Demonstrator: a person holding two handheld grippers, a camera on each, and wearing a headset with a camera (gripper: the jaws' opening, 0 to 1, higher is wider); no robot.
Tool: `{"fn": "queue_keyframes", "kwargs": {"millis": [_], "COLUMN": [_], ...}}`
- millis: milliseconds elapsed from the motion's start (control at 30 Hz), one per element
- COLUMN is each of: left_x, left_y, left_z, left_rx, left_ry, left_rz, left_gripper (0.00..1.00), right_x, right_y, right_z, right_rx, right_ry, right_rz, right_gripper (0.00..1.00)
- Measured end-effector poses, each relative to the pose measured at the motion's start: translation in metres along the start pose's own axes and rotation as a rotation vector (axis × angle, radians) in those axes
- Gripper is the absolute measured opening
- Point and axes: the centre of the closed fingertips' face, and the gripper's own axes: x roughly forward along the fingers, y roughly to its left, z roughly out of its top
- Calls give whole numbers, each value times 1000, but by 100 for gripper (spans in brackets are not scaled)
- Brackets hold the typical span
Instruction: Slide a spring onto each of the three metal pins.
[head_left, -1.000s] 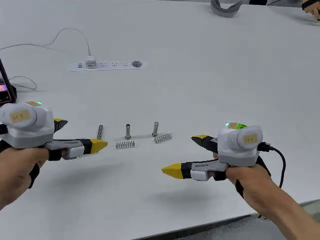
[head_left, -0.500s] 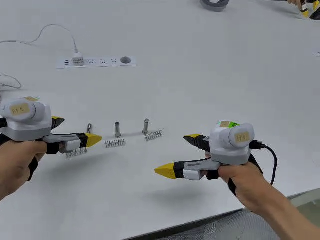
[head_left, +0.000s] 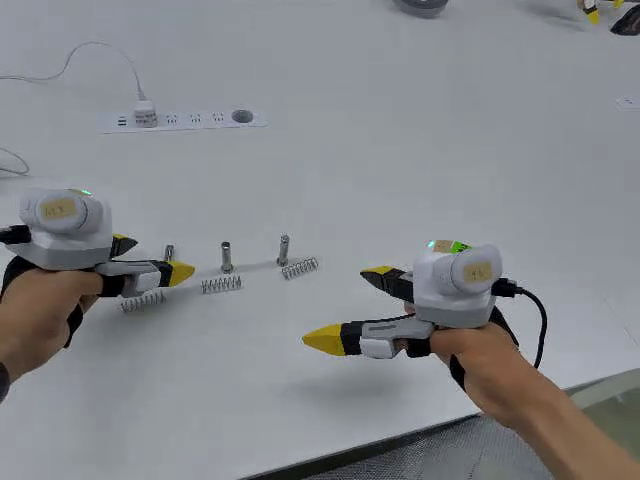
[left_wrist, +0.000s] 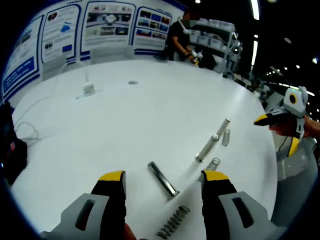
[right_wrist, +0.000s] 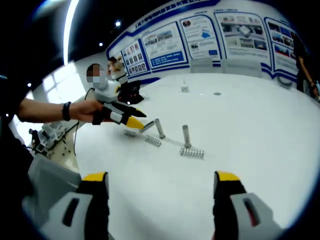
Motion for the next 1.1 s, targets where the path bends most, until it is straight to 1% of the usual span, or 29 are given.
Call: {"fn": "queue_keyframes", "kwargs": {"millis": [67,100,167,333,467,633,733,767,867,900,1000,1100], "left_x": [2,4,7,12,14,17,18,18,19,19,18,17], "left_y": [0,1,2,3,4,5,8,7,8,8,8,10], "left_z": [-1,-2,-3,-5,-4,-2,-2,-2,-3,-3,-4,-5], "left_rx": [-5,-5,3,8,19,54,101,106,141,158,205,208], "left_ry": [3,7,14,27,23,26,36,36,49,58,71,79], "left_rz": [4,10,17,30,39,54,73,66,74,67,63,56], "left_gripper": [56,52,46,41,38,29,22,20,15,13,9,9], "right_x": [-1,-1,-2,-6,-7,-8,-6,-6,-5,-5,-4,-4], "right_y": [0,0,-1,-3,-3,-4,-3,-2,0,0,0,0], "right_z": [0,0,-1,-3,-6,-8,-8,-9,-7,-6,-6,-6], "right_rx": [3,2,5,14,19,24,25,24,27,28,29,30], "right_ry": [-3,-3,-2,-2,2,2,4,5,0,-1,-3,-5], "right_rz": [0,-1,-5,-11,-12,-16,-15,-15,-11,-11,-13,-18], "right_gripper": [88,87,87,87,86,86,86,86,86,86,85,85]}}
